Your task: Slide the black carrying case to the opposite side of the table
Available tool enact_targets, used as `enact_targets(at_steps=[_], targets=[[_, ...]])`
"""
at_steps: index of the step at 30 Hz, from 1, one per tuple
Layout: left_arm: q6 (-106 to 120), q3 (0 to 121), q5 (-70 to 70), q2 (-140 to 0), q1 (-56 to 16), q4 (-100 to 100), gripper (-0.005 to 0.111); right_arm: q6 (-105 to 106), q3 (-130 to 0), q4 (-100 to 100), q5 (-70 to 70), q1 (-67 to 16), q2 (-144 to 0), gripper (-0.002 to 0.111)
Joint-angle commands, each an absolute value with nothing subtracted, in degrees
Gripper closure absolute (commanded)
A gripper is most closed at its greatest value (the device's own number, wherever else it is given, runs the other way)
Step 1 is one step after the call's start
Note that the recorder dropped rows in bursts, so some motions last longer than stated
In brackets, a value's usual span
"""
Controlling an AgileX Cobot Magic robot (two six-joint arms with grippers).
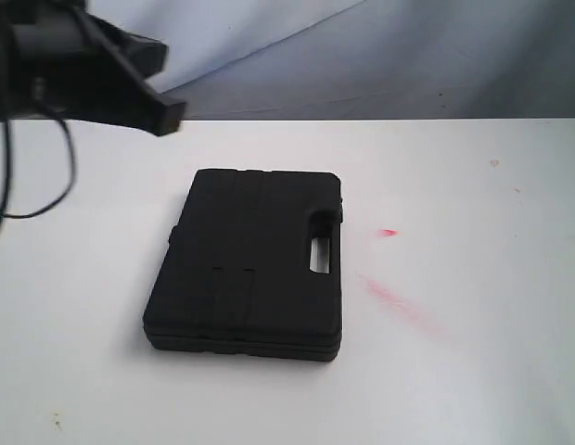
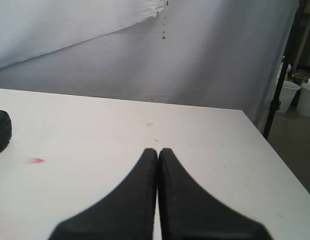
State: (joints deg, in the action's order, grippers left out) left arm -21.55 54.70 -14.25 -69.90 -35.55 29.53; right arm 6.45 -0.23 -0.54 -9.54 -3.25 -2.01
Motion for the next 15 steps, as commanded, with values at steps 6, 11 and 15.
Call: enact_targets(at_steps=[6,11,15], targets=[[-38.49,46.07,-27.13,-49.96,-22.46,47.92,0.107,6.79,0.0,-1.22,-9.51,-2.86,-1.61,0.108],[-44.93,40.17,-27.34,-39.55,-18.84,53.3,0.107,6.79,0.0,-1.22,-9.51,-2.86,-1.61,0.108],[-44.5,35.25,-27.93,-32.2,-18.7,50.0,0.107,6.79,0.0,-1.22,-9.51,-2.86,-1.61,0.108]])
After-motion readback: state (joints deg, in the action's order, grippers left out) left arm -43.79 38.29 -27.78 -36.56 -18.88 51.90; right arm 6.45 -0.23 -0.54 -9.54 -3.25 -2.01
